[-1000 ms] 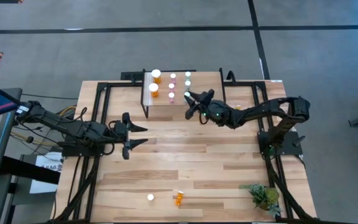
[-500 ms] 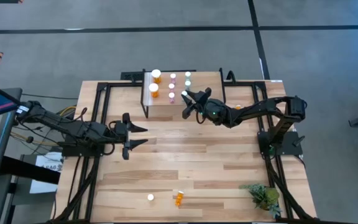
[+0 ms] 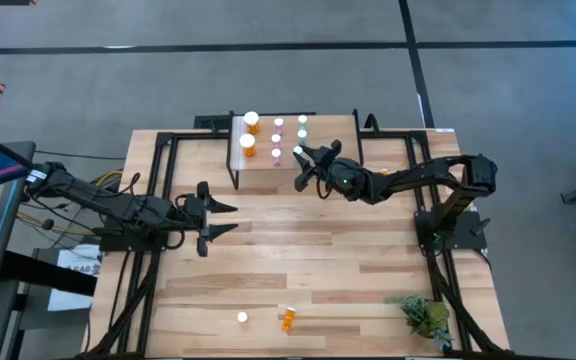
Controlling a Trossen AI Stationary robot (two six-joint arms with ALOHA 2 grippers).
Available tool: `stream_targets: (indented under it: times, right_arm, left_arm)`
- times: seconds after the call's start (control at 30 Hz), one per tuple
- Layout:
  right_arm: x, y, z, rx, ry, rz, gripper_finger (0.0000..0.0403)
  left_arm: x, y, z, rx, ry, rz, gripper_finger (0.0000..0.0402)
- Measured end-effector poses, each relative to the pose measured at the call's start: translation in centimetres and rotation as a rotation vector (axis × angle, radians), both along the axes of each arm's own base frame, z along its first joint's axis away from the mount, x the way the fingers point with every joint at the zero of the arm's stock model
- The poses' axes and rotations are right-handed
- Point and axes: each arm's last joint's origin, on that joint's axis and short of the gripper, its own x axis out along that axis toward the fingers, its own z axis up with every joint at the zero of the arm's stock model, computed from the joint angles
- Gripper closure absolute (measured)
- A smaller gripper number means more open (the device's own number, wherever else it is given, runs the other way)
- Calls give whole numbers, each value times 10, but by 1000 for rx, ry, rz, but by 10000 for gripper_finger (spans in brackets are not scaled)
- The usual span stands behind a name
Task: Pick and place medicine bottles onto shelf by color
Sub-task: Put the small blue pill bottle aligned with other small blue pill bottles on the shelf
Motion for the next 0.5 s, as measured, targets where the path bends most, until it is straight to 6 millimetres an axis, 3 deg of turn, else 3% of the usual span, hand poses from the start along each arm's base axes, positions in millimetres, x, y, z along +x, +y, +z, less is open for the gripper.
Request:
stream_targets:
  times: [0.5]
  right_arm:
    - [-8,-4,5,62,4,-26,274]
  left_arm:
    - [0,0,0,0,1,0,207]
